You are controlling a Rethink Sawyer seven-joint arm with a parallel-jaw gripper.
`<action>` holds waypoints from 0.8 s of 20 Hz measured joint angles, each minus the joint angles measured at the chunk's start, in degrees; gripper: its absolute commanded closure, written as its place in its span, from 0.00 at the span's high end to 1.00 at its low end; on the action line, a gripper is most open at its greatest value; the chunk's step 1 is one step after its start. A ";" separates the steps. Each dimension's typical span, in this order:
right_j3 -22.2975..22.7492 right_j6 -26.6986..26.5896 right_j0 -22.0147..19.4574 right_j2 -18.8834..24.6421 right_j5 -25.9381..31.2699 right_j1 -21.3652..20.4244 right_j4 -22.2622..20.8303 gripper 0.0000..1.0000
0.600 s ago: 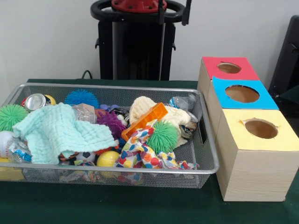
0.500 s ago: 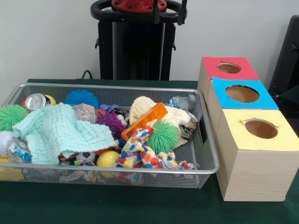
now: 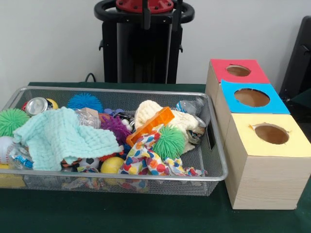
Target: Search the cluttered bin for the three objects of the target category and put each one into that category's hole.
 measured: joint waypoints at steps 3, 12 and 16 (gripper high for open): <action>-3.06 0.00 -0.56 0.93 0.00 1.95 -0.47 1.00; -13.67 0.00 -0.47 1.45 0.57 9.19 -3.45 1.00; -18.03 0.00 -0.06 1.46 1.94 11.80 -4.39 1.00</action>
